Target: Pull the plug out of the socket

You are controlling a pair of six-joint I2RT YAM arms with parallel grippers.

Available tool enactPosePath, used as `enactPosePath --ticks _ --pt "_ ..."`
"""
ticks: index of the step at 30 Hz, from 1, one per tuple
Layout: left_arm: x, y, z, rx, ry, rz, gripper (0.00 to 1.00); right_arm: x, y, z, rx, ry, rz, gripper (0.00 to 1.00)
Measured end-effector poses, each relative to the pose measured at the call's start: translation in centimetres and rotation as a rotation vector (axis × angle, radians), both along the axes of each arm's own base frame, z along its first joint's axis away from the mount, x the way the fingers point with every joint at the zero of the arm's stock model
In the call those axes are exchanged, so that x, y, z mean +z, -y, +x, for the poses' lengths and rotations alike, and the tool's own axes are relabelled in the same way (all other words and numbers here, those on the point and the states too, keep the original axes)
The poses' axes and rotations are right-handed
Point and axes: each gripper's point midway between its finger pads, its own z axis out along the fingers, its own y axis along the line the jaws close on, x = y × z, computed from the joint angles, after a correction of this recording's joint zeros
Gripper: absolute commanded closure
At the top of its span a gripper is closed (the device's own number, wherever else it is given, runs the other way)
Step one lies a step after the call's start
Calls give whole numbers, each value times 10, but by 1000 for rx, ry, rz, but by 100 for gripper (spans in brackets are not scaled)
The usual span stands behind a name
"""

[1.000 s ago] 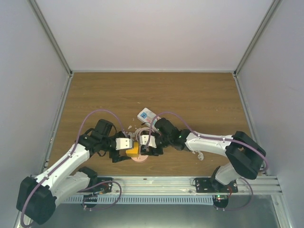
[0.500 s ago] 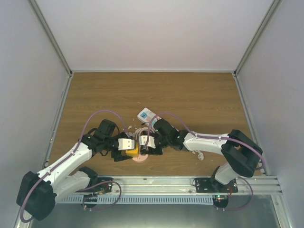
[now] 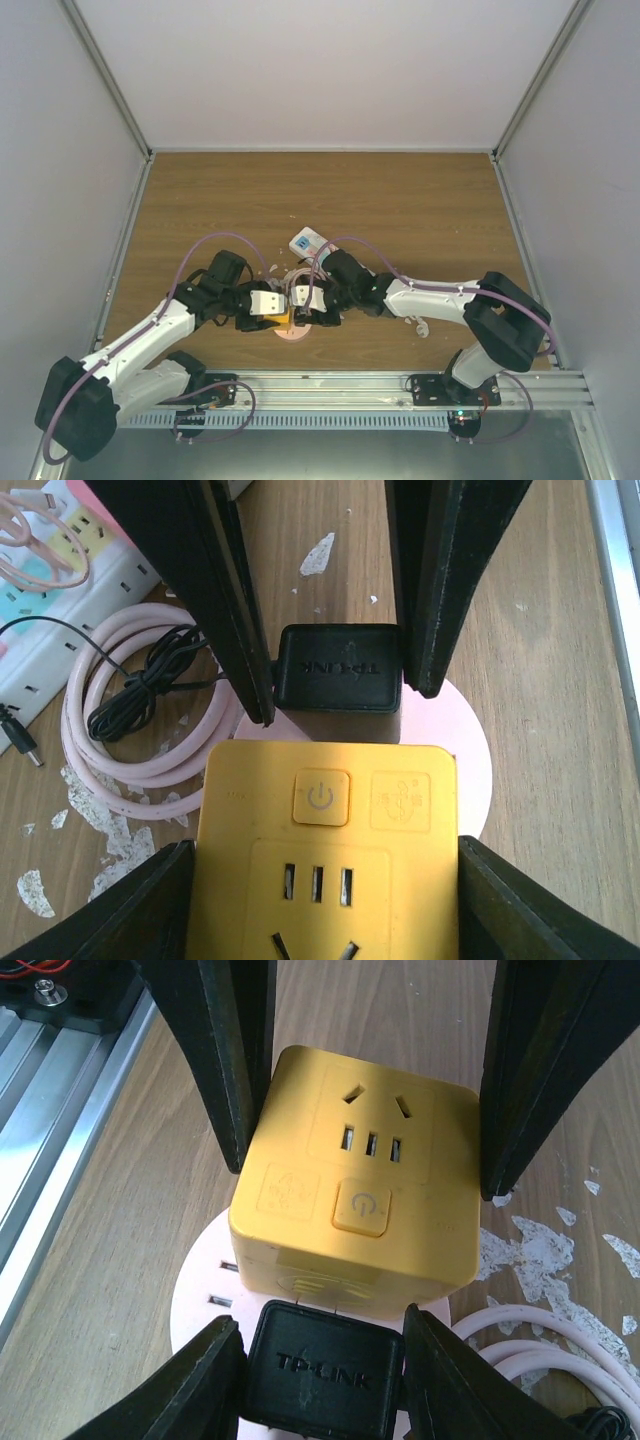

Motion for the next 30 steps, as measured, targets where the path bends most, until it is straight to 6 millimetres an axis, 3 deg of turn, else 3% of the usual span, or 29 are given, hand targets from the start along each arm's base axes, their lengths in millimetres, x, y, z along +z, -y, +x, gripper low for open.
enactPosePath --ticks 6,21,27,30 --pt "1 -1 0 1 6 -6 51 0 -2 0 15 7 -2 62" --pt "7 -4 3 26 -85 -34 55 1 -7 2 23 -2 -2 66" --pt "6 -6 1 21 -54 -26 55 1 -8 3 26 -4 -2 54" --pt "6 -6 0 20 -45 -31 56 0 -8 3 18 -9 -8 42"
